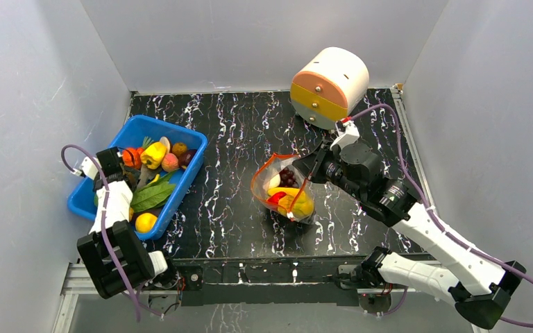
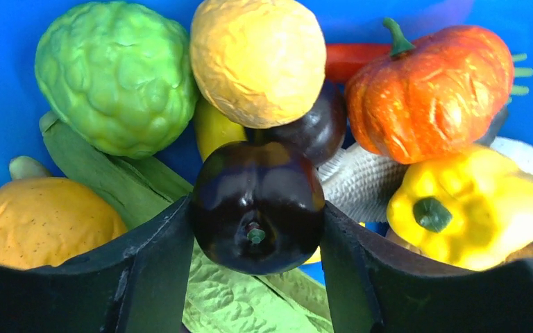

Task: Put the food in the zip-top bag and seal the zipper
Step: Pick up the fake fruit from the bin.

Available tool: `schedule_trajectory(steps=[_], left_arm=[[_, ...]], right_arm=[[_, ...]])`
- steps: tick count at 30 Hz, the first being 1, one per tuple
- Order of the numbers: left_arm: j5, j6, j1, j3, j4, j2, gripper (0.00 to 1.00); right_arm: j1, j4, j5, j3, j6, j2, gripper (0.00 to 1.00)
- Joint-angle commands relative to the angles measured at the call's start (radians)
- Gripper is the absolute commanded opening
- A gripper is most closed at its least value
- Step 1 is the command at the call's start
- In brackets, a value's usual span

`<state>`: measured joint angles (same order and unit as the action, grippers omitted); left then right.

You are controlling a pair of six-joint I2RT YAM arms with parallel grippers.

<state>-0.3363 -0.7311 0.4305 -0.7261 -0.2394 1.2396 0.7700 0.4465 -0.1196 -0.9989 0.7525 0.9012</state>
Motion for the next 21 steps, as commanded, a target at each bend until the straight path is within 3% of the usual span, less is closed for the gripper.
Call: schedule_trajectory(steps=[1, 3, 7, 11, 21], left_arm=[[0.091, 0.073, 0.007, -0.076, -0.079, -0.042, 0.41], [0.091, 0.096, 0.008, -0.088, -0.098, -0.076, 0.32], [0.204, 0.158, 0.007, -0.150, -0.148, -0.074, 0.25], [0.426, 0.217, -0.004, -0.206, -0.215, -0.073, 0.25], [0.610, 0.314, -0.130, -0.324, -0.321, -0.107, 0.28]], right_arm=[[-0.003, -0.122, -0.017, -0.009, 0.003, -0.042, 0.00], [-0.002, -0.127, -0.014, -0.003, 0.005, -0.042, 0.00], [-0.003, -0.134, -0.005, 0.004, 0.007, -0.032, 0.00], [-0.002, -0.129, -0.033, 0.026, 0.000, -0.034, 0.00], [-0.002, -0.150, -0.063, 0.026, -0.022, -0.008, 0.00]])
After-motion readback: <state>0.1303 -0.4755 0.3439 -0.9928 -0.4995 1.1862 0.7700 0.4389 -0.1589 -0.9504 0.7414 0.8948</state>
